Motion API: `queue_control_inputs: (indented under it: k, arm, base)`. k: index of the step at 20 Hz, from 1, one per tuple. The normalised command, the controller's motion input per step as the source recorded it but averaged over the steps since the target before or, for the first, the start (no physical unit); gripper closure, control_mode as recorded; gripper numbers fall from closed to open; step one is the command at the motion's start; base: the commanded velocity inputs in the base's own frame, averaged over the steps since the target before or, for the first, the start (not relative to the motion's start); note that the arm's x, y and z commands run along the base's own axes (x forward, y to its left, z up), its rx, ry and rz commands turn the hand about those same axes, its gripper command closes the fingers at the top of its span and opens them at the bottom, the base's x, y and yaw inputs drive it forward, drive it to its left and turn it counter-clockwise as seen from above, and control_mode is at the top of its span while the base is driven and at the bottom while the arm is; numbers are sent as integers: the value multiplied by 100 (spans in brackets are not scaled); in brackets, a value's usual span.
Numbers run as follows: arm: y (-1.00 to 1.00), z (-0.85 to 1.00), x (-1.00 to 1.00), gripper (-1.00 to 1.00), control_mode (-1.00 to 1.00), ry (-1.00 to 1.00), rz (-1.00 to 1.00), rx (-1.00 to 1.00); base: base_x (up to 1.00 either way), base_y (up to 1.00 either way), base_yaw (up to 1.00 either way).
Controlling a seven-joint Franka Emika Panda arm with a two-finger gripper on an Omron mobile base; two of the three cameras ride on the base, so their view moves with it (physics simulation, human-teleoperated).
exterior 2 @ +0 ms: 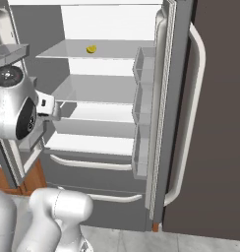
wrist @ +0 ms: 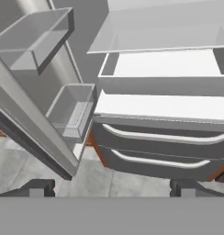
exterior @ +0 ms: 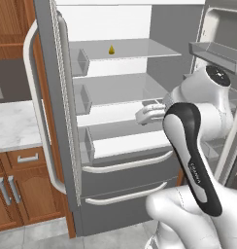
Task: There is a bowl on the dining counter. Grab a lemon wedge from the fridge and place it in the bowl. Then get the liquor bottle and glass cup from the cabinet and place them next to the bowl.
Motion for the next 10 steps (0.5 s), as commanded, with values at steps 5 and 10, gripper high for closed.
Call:
queue_control_inputs:
  k: [5,10]
  arm:
    - [0,-7,3,-100,-100,0,0,0]
    - [0,-3,8,-100,-100,0,0,0]
  base:
    - [0,0,0]
    - [0,0,0]
